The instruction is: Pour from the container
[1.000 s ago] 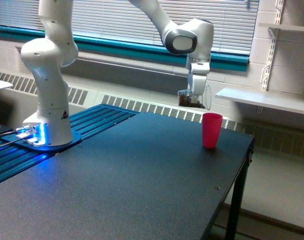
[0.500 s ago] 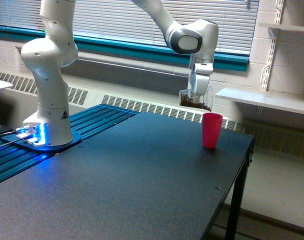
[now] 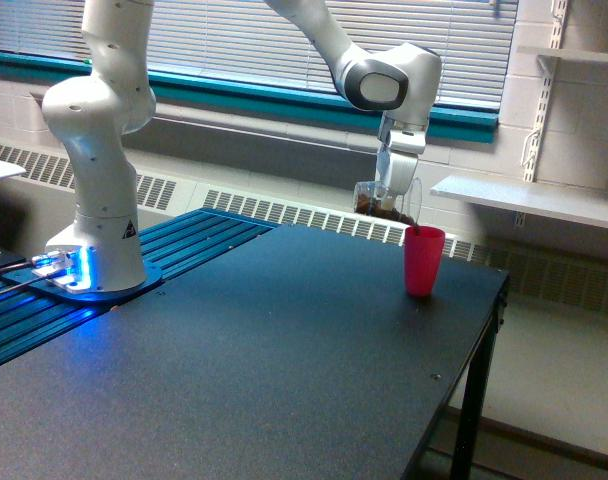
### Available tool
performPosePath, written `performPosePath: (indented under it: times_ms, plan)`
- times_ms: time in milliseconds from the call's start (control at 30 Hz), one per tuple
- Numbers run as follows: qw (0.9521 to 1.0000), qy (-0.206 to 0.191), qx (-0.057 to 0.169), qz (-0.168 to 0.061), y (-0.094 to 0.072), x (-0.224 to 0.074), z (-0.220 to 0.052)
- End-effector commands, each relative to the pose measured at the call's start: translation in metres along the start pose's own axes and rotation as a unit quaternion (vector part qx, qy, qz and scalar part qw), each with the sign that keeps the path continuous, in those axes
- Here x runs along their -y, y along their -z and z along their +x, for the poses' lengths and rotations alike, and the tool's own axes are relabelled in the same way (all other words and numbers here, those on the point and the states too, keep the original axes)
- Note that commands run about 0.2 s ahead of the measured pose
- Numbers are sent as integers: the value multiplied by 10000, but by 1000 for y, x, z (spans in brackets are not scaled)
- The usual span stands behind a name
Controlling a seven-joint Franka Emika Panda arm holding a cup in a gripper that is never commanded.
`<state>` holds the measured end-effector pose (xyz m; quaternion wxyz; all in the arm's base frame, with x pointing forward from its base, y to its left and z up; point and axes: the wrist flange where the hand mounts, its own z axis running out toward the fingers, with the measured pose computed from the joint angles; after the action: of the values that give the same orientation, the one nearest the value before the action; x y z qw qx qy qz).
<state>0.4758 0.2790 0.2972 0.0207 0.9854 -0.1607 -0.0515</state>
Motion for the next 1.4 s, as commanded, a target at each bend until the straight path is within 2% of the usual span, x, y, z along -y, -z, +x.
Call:
performPosePath:
  times_ms: [33, 500, 867, 1400]
  plan:
    - [10000, -45, -17, -36, 6, 0, 6]
    - [9999, -3, 114, -99, 3, 6, 11]
    - [9991, 96, 266, -308, -3, 5, 11]
    - [9978, 271, 346, -496, -4, 10, 18]
